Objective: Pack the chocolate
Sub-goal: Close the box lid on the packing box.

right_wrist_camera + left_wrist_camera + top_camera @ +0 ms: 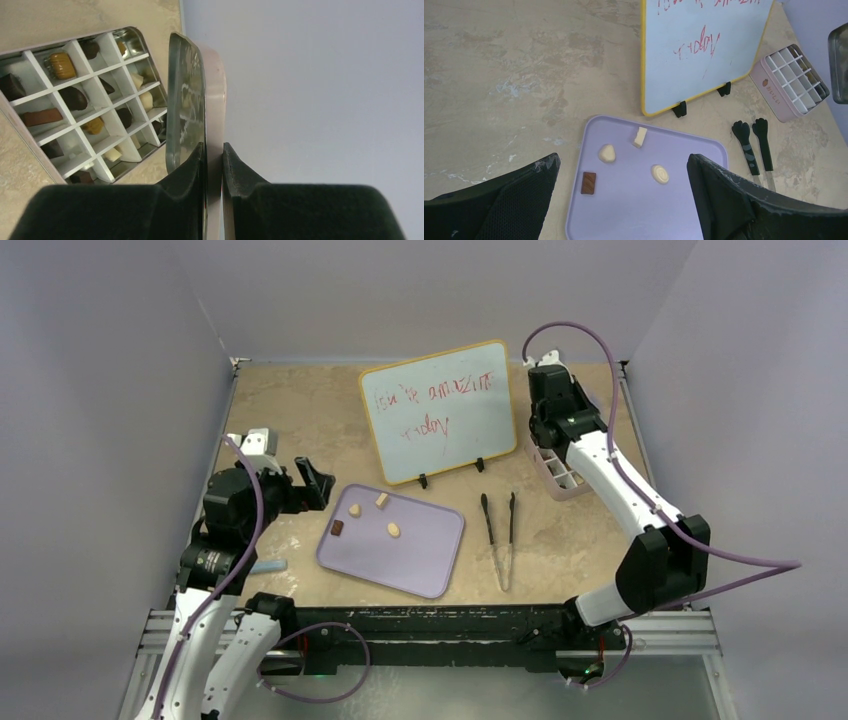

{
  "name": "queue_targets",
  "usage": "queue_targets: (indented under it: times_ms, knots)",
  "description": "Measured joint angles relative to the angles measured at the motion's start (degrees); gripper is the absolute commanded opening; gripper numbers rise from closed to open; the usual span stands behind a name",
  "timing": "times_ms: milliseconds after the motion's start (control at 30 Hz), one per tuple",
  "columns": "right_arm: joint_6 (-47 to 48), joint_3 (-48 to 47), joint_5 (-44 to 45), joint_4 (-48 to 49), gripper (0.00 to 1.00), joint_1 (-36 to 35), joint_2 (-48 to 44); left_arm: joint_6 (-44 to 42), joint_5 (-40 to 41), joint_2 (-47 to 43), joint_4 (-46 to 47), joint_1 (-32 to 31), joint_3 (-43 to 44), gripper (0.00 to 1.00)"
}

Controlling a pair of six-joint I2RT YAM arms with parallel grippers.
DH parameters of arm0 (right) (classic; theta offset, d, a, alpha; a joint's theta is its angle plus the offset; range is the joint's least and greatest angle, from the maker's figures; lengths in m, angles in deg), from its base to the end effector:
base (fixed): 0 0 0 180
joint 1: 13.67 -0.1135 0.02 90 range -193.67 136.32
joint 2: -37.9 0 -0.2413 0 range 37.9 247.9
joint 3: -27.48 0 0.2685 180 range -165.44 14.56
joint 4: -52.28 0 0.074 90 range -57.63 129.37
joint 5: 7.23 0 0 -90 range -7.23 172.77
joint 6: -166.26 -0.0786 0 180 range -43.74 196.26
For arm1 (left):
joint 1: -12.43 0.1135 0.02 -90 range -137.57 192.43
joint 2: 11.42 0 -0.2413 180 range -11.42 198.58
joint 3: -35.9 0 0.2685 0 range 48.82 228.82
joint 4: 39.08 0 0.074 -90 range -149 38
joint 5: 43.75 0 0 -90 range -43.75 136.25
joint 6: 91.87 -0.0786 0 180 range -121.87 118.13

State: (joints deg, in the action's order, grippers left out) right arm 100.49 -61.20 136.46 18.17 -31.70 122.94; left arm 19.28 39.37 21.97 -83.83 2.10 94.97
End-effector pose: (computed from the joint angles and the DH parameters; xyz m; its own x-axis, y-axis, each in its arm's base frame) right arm 0.3724 0.0546 0.3098 -0.6355 -0.4624 -0.6183 0.2372 0.6451 -0.7263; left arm 0.1992 -0.0459 0.3130 -0.4042 -0.2904 -0.8673 0.1539 0.9131 -0.3775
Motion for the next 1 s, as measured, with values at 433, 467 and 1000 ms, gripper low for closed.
queue_targets:
  times_ms: [433,467,1000]
  knots:
    - [6.14,2.19,-4.37,4.96,0.0,0.04,0.22,-0.83,-0.24,0.24,-0.04,-0.74,0.0,0.97]
    - [6.6,2.19,-4.57,5.11,0.0,0.04,0.24,-0.83,-0.22,0.24,-0.07,-0.74,0.0,0.98]
    - [20.06,6.82,-7.91,13.88,0.0,2.51,2.6,-0.83,-0.24,-0.74,-0.07,-1.51,0.0,0.98]
